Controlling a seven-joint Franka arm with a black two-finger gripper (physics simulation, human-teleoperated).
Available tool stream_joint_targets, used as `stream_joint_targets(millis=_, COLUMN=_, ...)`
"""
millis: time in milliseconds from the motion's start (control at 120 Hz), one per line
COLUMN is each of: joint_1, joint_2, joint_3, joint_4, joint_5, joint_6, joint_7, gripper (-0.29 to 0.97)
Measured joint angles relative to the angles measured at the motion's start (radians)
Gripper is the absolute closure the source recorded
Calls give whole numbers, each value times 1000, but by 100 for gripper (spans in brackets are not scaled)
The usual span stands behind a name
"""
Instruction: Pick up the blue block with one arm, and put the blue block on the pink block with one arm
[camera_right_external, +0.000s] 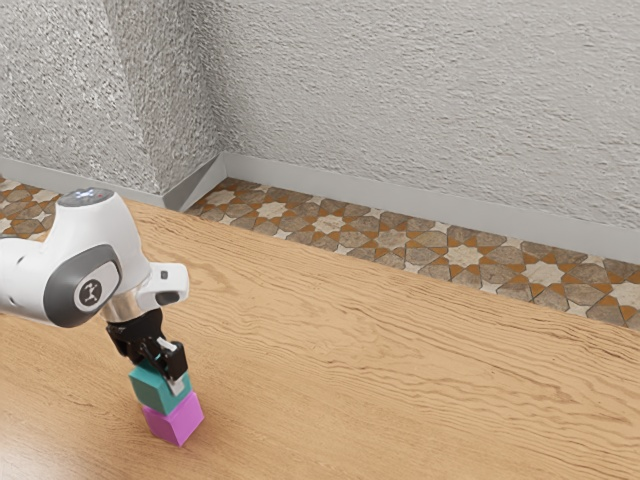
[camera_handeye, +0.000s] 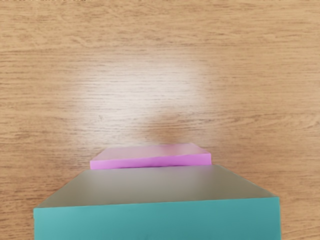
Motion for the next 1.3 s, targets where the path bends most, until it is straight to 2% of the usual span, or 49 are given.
stream_joint_targets(millis=1300, joint_1=4, joint_2=-11, joint_3=14, joint_4=-24, joint_5=-12, joint_6=24, joint_7=9, gripper=29)
